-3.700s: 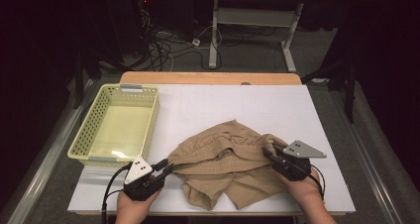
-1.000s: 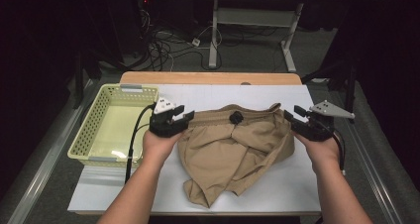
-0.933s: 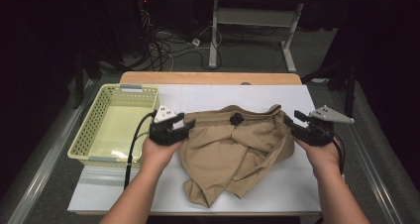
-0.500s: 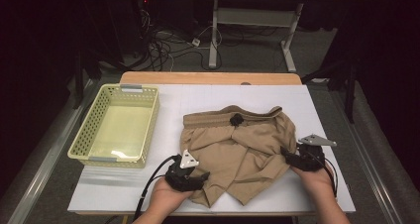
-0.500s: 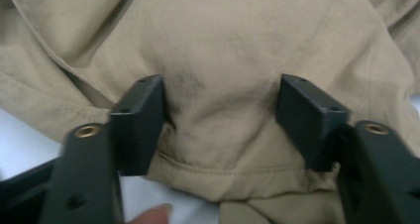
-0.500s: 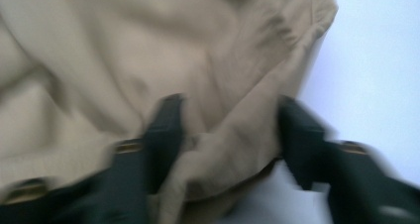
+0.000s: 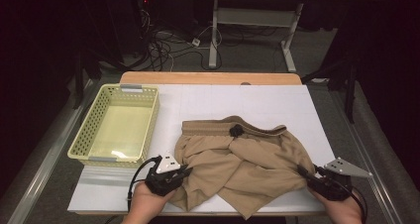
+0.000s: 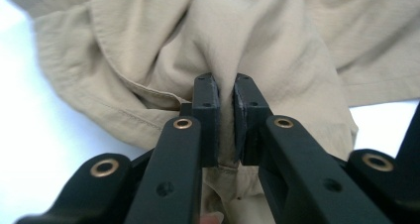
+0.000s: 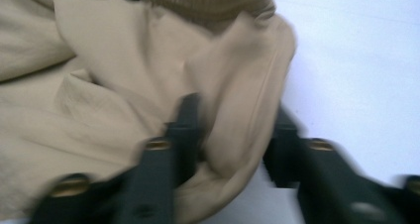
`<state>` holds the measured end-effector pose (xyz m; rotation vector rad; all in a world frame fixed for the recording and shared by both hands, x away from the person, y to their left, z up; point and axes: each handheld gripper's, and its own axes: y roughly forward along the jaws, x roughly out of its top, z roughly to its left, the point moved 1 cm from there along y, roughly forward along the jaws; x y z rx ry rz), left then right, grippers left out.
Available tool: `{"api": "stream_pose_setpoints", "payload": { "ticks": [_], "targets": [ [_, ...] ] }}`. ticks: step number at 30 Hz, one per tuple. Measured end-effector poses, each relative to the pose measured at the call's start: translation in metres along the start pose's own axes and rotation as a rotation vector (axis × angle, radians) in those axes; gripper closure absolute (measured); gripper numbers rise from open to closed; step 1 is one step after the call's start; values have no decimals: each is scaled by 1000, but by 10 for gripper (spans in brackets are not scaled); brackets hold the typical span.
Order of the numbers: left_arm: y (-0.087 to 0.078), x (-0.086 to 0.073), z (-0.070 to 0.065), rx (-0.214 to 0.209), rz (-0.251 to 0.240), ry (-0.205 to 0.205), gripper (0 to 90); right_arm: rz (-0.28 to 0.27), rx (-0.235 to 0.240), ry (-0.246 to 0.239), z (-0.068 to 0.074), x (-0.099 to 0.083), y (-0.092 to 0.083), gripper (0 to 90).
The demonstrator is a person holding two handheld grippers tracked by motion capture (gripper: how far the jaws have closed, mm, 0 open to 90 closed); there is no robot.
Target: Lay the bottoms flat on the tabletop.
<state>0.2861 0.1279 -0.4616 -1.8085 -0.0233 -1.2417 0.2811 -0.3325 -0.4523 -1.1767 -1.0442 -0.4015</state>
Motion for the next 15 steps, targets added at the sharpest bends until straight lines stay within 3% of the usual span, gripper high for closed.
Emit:
{"api": "stream_pose_setpoints", "payload": {
  "ticks": [2, 5, 9, 12, 15],
  "targets": [
    [3, 0, 2, -9, -14, -10, 741, -35, -5, 1, -2, 6, -1, 491],
    [3, 5, 4, -27, -65, -51, 608, -64, -11, -10, -6, 24, 5, 466],
    [3, 9, 6, 2, -109, -49, 528, -69, -28, -67, -12, 56, 20, 576],
    [8, 5, 10, 10, -128, -77, 525, -15, -42, -73, -19, 70, 45, 606],
    [10, -6, 13, 7, -151, -121, 495, 96, -61, -51, -27, 61, 75, 584]
  ]
}}
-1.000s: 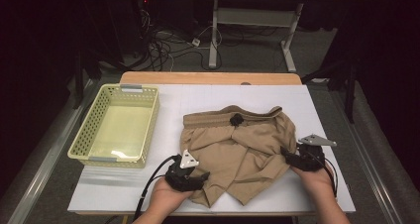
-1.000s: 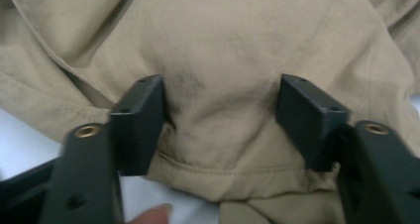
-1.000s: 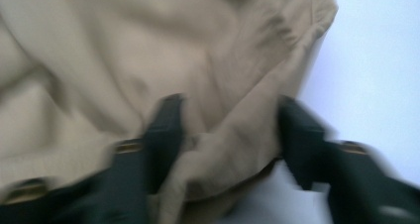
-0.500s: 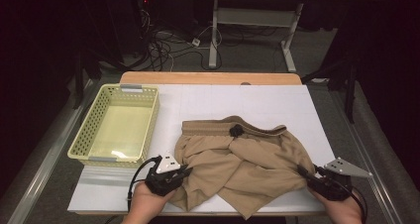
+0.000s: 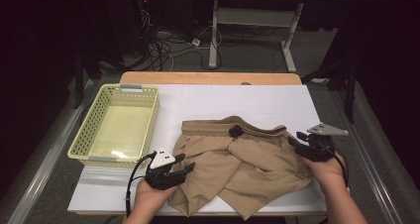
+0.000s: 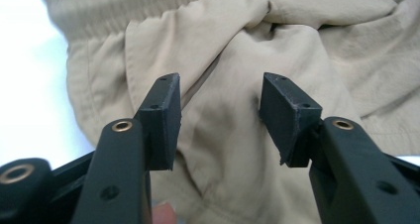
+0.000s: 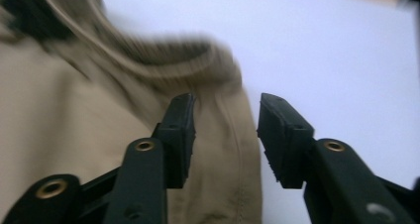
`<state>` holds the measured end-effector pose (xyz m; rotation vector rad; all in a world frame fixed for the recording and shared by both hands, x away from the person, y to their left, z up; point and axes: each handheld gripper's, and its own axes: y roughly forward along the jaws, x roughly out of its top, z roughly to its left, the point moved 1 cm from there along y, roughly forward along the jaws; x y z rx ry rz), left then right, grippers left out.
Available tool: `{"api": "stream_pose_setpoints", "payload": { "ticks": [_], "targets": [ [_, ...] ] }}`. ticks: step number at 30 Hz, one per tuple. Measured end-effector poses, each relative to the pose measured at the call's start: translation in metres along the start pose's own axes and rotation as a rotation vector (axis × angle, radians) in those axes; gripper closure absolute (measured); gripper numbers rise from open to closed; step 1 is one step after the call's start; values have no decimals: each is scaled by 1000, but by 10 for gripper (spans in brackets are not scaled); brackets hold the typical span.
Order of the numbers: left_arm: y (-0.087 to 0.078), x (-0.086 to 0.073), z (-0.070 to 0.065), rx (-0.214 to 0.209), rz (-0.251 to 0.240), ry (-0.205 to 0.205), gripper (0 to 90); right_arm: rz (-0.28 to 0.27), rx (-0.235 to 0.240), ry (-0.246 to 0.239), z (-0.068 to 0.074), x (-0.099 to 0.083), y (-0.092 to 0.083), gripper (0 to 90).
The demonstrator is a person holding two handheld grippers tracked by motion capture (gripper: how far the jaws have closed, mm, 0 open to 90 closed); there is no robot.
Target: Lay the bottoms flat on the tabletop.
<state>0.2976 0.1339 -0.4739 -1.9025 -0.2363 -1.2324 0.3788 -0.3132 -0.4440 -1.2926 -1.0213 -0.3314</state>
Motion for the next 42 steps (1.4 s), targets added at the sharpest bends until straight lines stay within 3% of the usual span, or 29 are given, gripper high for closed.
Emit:
{"api": "stream_pose_setpoints", "payload": {
  "ticks": [1, 4, 8, 11, 13, 15, 19, 20, 22, 26, 28, 30, 32, 35, 38, 40, 42],
  "targets": [
    [0, -3, 1, -1, 8, -2, 495, 30, 3, 10, 0, -5, 7, 601],
    [-1, -6, 2, -2, 24, 10, 494, 77, 30, -9, 3, -20, 13, 884],
    [-2, -9, 2, -3, 24, 7, 495, 18, 8, -37, 1, -39, -15, 900],
    [1, -9, 3, -2, 28, 13, 494, -24, -18, -21, -8, -52, -40, 900],
    [2, -9, 4, -3, 19, 5, 494, -65, -13, -18, -7, -47, -49, 855],
    [2, -7, 4, -3, 4, 0, 493, -117, 24, -28, 6, -29, -52, 829],
    [-1, -6, 4, -2, -6, 9, 492, -151, 102, -99, 44, 8, -33, 704],
    [-2, -6, 4, -4, -9, 8, 492, -151, 134, -104, 53, 17, -25, 660],
    [-5, -6, 4, -6, -19, 10, 493, -145, 215, -69, 68, 31, -4, 562],
    [-12, -8, 3, -17, -11, 38, 472, -80, 163, -113, 94, 52, 37, 492],
    [-14, -9, 4, -21, -12, 39, 461, -32, 183, -97, 100, 58, 58, 507],
    [-16, -9, 5, -31, -21, 37, 461, 0, 152, -112, 104, 62, 70, 581],
    [-20, -8, 5, -50, -27, 33, 460, 20, 127, -155, 106, 67, 81, 791],
    [-29, -4, 4, -77, -63, 12, 461, 18, 105, -156, 103, 80, 86, 842],
    [-37, 1, 1, -125, -129, -37, 461, 13, 71, -163, 98, 103, 88, 845],
    [-35, 1, -3, -109, -122, -5, 461, 3, 30, -163, 94, 118, 89, 847],
    [-31, 0, -5, -134, -105, -11, 460, -7, -2, -154, 91, 129, 96, 847]
  ]
}}
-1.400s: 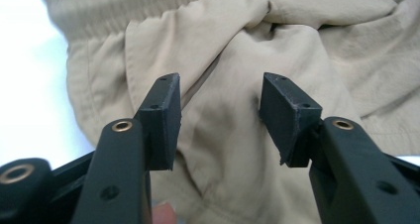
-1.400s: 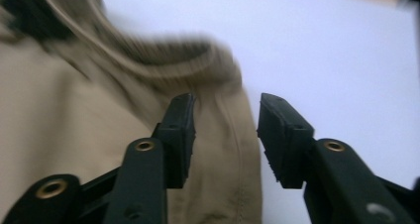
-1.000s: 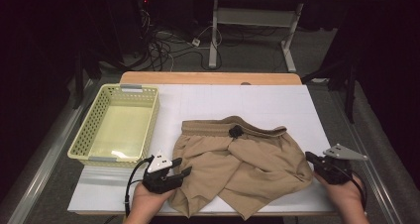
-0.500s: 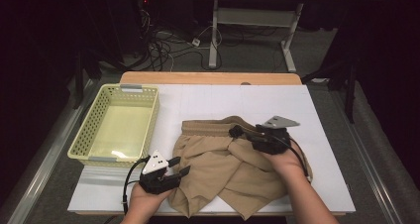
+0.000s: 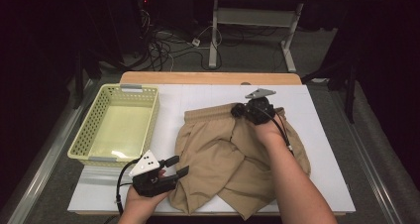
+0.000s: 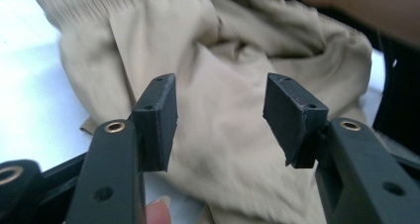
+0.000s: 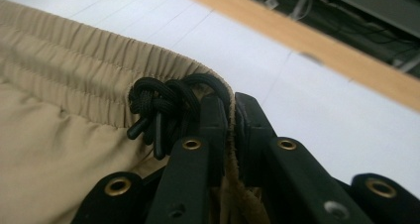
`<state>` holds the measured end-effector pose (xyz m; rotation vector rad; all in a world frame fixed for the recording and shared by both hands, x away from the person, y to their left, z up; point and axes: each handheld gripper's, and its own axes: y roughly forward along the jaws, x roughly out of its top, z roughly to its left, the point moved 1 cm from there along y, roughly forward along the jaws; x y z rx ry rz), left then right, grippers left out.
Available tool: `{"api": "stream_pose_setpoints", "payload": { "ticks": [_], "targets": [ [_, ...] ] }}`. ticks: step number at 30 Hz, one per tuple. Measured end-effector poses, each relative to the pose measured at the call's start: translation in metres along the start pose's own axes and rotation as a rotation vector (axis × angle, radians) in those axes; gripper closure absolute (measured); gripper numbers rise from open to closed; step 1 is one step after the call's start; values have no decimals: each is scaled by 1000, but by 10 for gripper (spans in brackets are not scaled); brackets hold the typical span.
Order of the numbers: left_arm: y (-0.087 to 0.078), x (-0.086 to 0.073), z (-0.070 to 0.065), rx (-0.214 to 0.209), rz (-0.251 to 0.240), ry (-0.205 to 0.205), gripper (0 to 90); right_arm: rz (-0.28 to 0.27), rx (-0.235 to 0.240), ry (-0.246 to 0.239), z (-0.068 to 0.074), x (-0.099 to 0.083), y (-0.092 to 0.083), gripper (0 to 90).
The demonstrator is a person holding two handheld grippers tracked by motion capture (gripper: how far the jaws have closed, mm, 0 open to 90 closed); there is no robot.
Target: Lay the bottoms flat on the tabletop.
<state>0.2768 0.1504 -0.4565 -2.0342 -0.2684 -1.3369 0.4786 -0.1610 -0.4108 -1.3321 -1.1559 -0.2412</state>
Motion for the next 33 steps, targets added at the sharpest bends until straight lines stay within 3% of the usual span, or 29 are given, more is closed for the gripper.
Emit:
{"api": "stream_pose_setpoints", "payload": {
  "ticks": [3, 4, 6, 9, 11, 13, 17, 20, 24, 27, 29, 31, 33],
  "targets": [
    [3, -2, -3, 21, 16, 35, 460, 5, -48, 14, -8, 7, 15, 835],
    [4, -3, -3, 29, 24, 53, 460, 0, -44, 37, -10, 7, 17, 801],
    [6, -4, -1, 27, 30, 33, 460, 9, -9, 81, -10, 3, 20, 665],
    [10, -8, 0, 32, 42, 32, 460, 28, -5, 70, -8, -4, 8, 594],
    [14, -10, -1, 35, 77, 67, 459, 6, -9, 78, -8, -10, -8, 590],
    [14, -9, 0, 18, 72, 56, 459, 0, -17, 80, -9, -18, -24, 587],
    [13, -8, 2, 34, 73, 44, 459, -23, -34, 97, -19, -44, -60, 587],
    [16, -7, 3, 13, 74, 14, 459, 2, -56, 109, -31, -71, -78, 582],
    [19, -7, 4, 57, 78, 19, 426, 8, -74, 139, -50, -102, -98, 542],
    [21, -9, 6, 89, 106, 24, 376, 35, -78, 165, -58, -124, -99, 420],
    [22, -9, 6, 121, 115, 32, 337, 65, -52, 205, -62, -135, -93, 320],
    [24, -10, 8, 151, 135, 38, 334, 101, -51, 217, -63, -143, -87, 292],
    [29, -14, 11, 166, 179, 17, 313, 127, -42, 224, -61, -151, -82, 311]
  ]
}}
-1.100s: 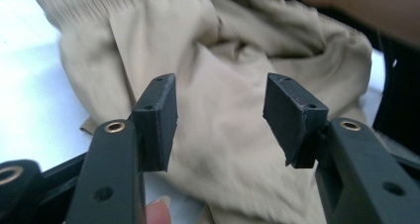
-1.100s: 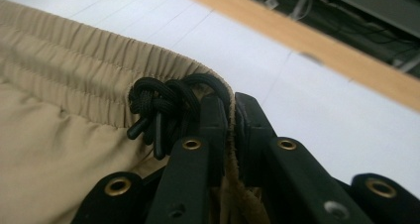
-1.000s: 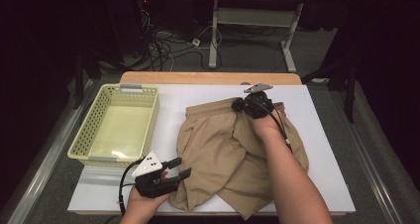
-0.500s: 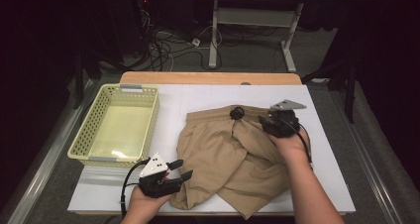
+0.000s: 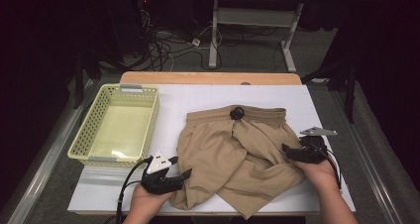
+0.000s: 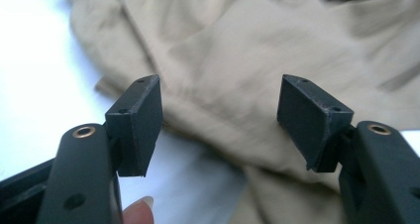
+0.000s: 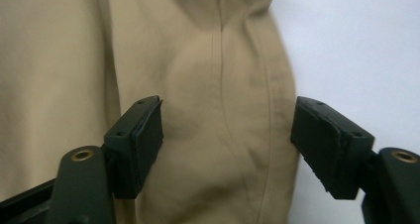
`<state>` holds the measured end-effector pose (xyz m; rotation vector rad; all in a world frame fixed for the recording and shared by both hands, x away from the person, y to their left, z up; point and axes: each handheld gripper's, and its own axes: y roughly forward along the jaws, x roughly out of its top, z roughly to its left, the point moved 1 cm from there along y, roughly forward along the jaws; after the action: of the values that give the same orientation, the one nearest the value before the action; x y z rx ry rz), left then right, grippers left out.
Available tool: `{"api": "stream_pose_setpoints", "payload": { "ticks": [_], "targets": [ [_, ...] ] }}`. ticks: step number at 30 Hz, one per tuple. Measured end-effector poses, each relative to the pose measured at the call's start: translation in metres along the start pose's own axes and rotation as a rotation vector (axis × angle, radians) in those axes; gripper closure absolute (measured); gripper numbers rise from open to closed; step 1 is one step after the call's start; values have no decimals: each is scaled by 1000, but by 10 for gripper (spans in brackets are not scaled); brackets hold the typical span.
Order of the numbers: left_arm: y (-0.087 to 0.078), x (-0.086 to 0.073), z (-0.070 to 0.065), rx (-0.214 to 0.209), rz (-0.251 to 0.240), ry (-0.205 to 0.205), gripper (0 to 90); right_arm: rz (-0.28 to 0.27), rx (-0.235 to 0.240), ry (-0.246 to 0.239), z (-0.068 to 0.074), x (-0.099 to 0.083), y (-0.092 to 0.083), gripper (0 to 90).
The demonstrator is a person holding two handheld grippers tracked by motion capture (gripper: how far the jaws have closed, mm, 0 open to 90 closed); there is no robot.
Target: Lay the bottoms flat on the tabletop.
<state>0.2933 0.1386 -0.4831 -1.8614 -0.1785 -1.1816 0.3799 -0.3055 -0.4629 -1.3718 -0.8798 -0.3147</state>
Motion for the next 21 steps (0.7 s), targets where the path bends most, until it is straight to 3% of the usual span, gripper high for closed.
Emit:
{"api": "stream_pose_setpoints", "payload": {
  "ticks": [2, 3, 4, 6, 8, 12, 16, 19, 21],
  "targets": [
    [6, -3, 0, 2, 46, -3, 314, 34, -5, -13, 2, -9, 5, 372],
    [8, -4, -1, 1, 61, 5, 318, 26, 0, -15, 2, -13, 6, 423],
    [10, -4, -1, 3, 80, 11, 334, -1, 23, -3, 3, -16, 5, 500],
    [13, -4, 1, -16, 104, -19, 365, -33, 49, -26, 6, -23, 1, 752],
    [13, -5, 1, -19, 107, -17, 386, -34, 60, -60, 8, -29, -7, 854],
    [13, -6, -5, -68, 116, 49, 619, -68, 94, -92, 12, -44, -32, 869],
    [12, -7, -12, -63, 107, 84, 785, -136, 120, -92, 13, -53, -51, 869],
    [9, -8, -18, -81, 85, 67, 809, -164, 123, -102, 15, -58, -53, 869],
    [4, -8, -20, -109, 62, 52, 813, -167, 151, -94, 17, -60, -55, 869]
  ]
}}
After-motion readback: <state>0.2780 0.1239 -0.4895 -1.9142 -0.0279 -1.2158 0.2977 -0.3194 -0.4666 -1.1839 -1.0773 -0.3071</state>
